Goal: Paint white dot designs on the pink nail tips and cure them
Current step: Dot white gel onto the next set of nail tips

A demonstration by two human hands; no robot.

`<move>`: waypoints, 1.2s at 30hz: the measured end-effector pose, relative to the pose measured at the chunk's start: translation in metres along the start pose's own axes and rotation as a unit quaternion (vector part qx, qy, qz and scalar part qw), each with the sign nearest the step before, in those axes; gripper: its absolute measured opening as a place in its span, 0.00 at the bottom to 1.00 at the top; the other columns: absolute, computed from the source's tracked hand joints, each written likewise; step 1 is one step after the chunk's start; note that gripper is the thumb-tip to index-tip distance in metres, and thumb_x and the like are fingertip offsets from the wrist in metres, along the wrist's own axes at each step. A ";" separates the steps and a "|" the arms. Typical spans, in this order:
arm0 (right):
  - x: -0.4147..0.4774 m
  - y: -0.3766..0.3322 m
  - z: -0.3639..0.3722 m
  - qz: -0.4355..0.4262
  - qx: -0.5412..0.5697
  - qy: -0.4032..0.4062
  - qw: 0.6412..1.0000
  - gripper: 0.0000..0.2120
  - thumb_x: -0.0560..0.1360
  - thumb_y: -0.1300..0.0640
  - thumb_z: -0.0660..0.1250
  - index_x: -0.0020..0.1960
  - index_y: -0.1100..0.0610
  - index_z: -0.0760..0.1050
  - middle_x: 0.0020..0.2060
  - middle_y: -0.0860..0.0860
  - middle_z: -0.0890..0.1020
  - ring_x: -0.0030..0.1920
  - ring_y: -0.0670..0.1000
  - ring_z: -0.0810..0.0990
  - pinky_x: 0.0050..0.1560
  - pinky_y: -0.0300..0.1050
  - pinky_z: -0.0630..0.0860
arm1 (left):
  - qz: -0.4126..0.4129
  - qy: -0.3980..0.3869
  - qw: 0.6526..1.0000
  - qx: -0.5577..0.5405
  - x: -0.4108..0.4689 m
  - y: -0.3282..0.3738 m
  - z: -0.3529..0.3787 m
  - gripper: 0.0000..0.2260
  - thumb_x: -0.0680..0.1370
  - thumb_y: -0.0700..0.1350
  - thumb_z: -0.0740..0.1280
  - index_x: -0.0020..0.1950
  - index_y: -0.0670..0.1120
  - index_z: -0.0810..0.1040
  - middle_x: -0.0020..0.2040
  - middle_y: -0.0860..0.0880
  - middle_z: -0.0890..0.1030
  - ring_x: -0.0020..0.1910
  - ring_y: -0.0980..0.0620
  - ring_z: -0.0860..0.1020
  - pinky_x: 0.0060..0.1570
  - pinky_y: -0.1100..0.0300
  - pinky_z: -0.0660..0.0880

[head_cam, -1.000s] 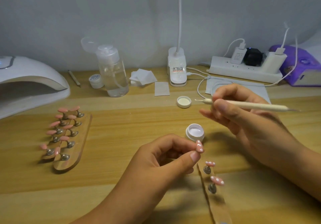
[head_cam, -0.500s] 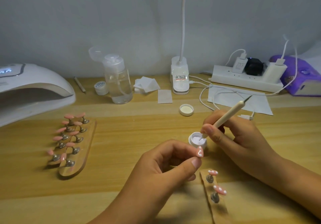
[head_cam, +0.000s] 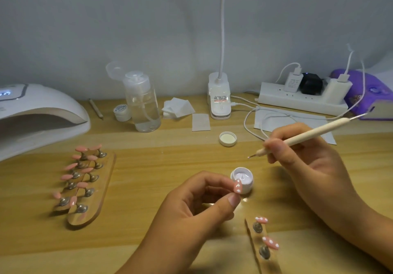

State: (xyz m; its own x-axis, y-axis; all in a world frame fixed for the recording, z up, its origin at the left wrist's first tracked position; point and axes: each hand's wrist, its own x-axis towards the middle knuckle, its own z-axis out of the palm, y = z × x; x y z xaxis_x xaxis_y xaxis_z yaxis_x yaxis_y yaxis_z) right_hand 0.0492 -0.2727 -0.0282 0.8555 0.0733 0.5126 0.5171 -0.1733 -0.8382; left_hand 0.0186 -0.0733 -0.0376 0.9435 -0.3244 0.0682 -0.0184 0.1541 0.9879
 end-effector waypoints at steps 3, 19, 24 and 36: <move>-0.003 -0.002 -0.001 0.055 0.104 0.060 0.991 0.09 0.68 0.50 0.76 0.41 0.48 0.76 0.38 0.48 0.77 0.42 0.48 0.76 0.50 0.42 0.75 | -0.008 0.003 1.000 -0.001 0.000 0.001 -0.001 0.09 0.63 0.51 0.73 0.42 0.52 0.84 0.38 0.53 0.83 0.36 0.59 0.79 0.41 0.66 0.76; -0.015 -0.020 0.018 0.167 0.293 -0.028 0.941 0.12 0.63 0.58 0.74 0.29 0.54 0.71 0.27 0.50 0.73 0.26 0.44 0.74 0.35 0.42 0.80 | -0.015 -0.011 1.000 0.019 -0.001 0.001 0.000 0.07 0.63 0.52 0.74 0.39 0.52 0.84 0.37 0.52 0.83 0.37 0.57 0.78 0.42 0.63 0.76; -0.015 -0.019 0.017 0.159 0.271 -0.057 0.948 0.14 0.63 0.55 0.77 0.30 0.54 0.71 0.27 0.51 0.74 0.27 0.43 0.72 0.35 0.39 0.78 | -0.016 -0.013 0.999 0.029 0.000 0.002 -0.001 0.08 0.62 0.53 0.74 0.38 0.53 0.84 0.37 0.53 0.83 0.37 0.57 0.77 0.42 0.63 0.74; -0.015 -0.018 0.017 0.156 0.259 -0.060 0.951 0.10 0.65 0.57 0.71 0.30 0.52 0.71 0.27 0.48 0.74 0.27 0.42 0.72 0.35 0.39 0.78 | -0.005 -0.019 0.999 0.029 -0.002 0.002 0.000 0.07 0.63 0.51 0.74 0.39 0.51 0.84 0.37 0.50 0.81 0.36 0.56 0.77 0.40 0.65 0.73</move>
State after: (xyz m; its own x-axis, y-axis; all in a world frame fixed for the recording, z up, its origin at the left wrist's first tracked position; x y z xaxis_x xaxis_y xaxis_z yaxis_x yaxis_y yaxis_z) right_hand 0.0273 -0.2535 -0.0236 0.9503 0.2156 0.2247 0.1545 0.3000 -0.9414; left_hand 0.0167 -0.0725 -0.0356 0.9304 -0.3611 0.0634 -0.0301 0.0973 0.9948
